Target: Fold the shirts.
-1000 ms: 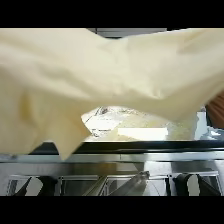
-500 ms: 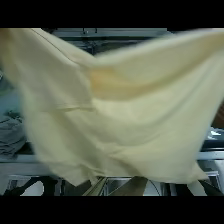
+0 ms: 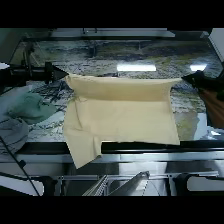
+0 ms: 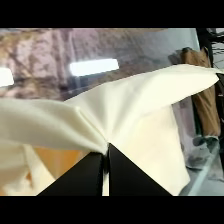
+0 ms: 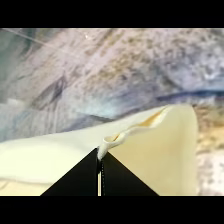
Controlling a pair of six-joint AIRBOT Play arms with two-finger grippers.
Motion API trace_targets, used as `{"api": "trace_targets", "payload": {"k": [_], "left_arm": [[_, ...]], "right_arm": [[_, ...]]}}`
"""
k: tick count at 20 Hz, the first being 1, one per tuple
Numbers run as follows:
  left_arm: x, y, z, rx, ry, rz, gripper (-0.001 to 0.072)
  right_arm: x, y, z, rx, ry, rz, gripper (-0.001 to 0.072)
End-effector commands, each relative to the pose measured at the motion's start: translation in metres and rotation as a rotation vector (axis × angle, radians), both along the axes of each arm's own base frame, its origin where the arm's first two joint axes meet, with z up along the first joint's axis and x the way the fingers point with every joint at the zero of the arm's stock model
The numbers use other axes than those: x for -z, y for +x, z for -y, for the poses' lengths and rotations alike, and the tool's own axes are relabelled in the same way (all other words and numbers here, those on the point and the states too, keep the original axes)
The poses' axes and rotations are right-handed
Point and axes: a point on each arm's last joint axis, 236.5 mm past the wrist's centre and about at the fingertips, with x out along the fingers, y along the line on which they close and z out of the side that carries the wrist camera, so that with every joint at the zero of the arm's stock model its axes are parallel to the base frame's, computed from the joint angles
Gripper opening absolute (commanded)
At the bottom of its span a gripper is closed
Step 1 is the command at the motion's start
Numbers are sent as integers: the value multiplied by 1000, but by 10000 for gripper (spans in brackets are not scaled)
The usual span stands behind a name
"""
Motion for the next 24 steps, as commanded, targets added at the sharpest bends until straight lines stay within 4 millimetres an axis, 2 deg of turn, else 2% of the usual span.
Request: {"api": "trace_targets", "payload": {"k": [1,3,5,6,7,9,10,15,17,20,24], "left_arm": [[42,32,-4,-5,36,-10,17],[43,48,0,23,83,26,11],[52,53,-12,36,220,10,10],[53,56,-23,25,291,4,11],[48,56,-22,42,319,11,11],[37,52,-17,81,322,23,11],[39,49,-16,96,344,18,11],[86,11,-38,142,443,-172,11],[102,0,-36,150,434,-216,11],[113,-1,-35,137,436,-226,11],[113,-2,-36,139,438,-228,11]], "right_arm": [[44,34,10,42,84,4,11],[41,46,15,38,82,22,11],[34,51,20,40,71,41,11],[31,51,24,40,75,47,11],[29,48,22,24,85,49,11],[36,38,8,-50,69,23,11],[42,33,4,-68,59,-6,11],[73,9,-1,-126,1,-152,11],[82,0,-6,-146,5,-186,11],[96,-12,-12,-149,26,-226,11],[107,-21,-15,-147,35,-253,11]]}}
